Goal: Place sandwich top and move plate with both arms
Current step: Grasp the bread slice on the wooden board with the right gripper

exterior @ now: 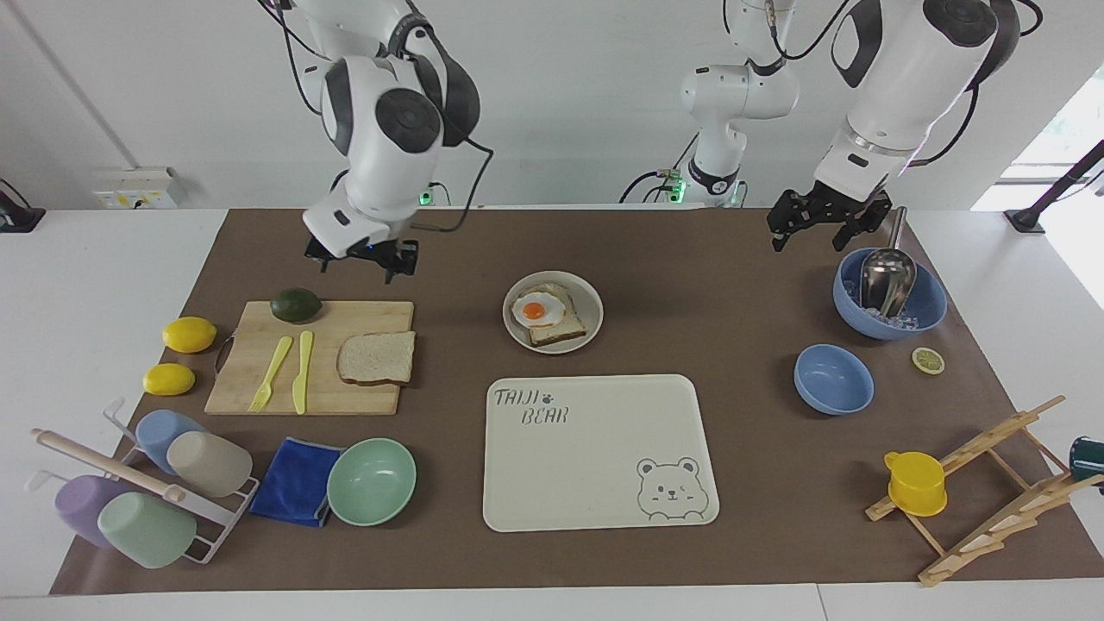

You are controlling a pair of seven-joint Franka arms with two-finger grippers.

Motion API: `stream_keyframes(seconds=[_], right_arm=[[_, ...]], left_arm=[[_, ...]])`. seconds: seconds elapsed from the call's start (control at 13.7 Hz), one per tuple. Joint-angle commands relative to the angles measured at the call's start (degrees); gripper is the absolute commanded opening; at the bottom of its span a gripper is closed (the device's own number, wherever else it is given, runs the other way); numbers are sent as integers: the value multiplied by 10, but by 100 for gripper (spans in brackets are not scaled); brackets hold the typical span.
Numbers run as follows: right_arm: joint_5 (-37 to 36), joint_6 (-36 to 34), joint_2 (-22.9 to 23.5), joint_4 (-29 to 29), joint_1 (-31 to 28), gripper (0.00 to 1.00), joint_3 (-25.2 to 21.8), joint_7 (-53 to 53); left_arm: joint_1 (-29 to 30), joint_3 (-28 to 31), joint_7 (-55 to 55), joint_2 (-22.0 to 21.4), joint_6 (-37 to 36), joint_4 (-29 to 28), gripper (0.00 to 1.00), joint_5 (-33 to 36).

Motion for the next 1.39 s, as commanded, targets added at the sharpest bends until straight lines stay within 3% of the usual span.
stream_keyframes(seconds=[0.0,0.22,0.58,0.8,1.31], right_arm=[[-49,37,56,-26,31,100,3,83],[-69,97,102,-31,41,100,3,145],[-91,180,102,-96,20,100,3,174],[-107,195,99,-116,16,100,3,172],[-110,210,85,-158,10,78,2,171]], left_arm=[[3,0,-6,-3,7,-1,100,8],[6,2,-6,-2,8,0,100,8],[12,2,-5,-2,12,1,100,8],[12,2,-5,-2,11,0,100,8],[12,2,-6,-2,10,0,100,7]])
